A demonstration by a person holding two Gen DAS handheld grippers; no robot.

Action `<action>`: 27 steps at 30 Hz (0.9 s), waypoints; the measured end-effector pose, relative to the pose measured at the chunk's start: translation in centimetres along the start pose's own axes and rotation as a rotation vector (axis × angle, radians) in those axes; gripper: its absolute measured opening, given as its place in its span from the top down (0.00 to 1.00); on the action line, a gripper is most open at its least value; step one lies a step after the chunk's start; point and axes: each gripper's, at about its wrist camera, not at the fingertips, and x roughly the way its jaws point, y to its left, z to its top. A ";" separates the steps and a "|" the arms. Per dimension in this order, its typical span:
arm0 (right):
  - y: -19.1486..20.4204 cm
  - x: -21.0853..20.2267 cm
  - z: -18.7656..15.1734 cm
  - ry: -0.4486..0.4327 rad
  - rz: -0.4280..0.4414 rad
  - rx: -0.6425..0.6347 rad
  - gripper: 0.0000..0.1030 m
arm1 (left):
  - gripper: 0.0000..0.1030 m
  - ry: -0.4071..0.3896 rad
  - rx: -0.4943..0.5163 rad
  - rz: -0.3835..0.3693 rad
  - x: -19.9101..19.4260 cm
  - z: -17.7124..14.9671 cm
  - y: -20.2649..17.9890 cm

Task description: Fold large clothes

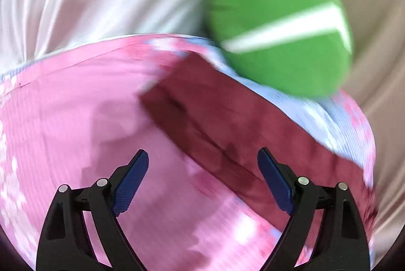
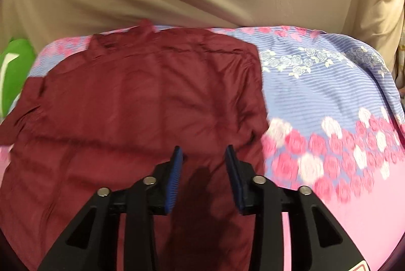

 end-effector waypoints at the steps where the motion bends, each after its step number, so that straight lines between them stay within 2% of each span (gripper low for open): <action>1: 0.4 -0.7 -0.6 0.000 0.011 -0.007 0.61 | 0.18 -0.006 -0.029 0.015 0.2 0.5 1.0; 5: 2.0 -3.3 -3.4 0.003 0.071 -0.019 0.56 | 0.24 -0.016 -0.119 -0.028 1.3 1.7 3.2; 6: 2.4 -3.7 -4.2 0.009 0.082 -0.019 0.54 | 0.30 -0.024 -0.117 -0.037 1.5 2.0 3.0; 7: 2.6 -3.9 -4.7 0.013 0.084 -0.020 0.52 | 0.43 -0.016 -0.110 -0.050 1.8 2.1 2.8; 8: 2.8 -4.0 -5.1 0.018 0.086 -0.020 0.52 | 0.50 -0.002 -0.100 -0.063 2.2 2.4 2.5; 10: 2.9 -3.7 -6.1 0.028 0.084 -0.023 0.50 | 0.76 0.026 -0.077 -0.081 2.7 2.7 2.0; 12: 2.9 -3.2 -6.9 0.048 0.082 -0.018 0.50 | 0.92 0.026 -0.036 -0.077 2.8 2.4 0.2; 13: 2.7 -2.9 -7.2 0.060 0.082 -0.004 0.50 | 0.96 0.011 -0.010 -0.083 2.2 2.3 -0.7; 17: 2.4 -2.6 -7.3 0.064 0.112 0.043 0.48 | 0.98 -0.080 0.126 -0.150 -1.3 1.9 -6.4; 18: 2.2 -2.4 -7.3 0.069 0.119 0.051 0.48 | 0.98 -0.113 0.202 -0.195 -3.3 1.1 -9.4; 20: 2.3 -2.3 -7.2 0.069 0.127 0.062 0.47 | 0.98 -0.142 0.295 -0.255 -5.9 -0.3 -13.3; 23: 2.5 -2.2 -7.2 0.065 0.131 0.066 0.47 | 0.98 -0.181 0.467 -0.395 -10.9 -4.3 -21.0; 24: 2.5 -2.2 -7.2 0.066 0.135 0.068 0.46 | 0.98 -0.186 0.538 -0.464 -12.9 -6.9 -24.6; 27: 2.3 -2.2 -7.3 0.041 0.147 0.065 0.46 | 0.98 -0.153 0.672 -0.591 -15.5 -13.0 -31.5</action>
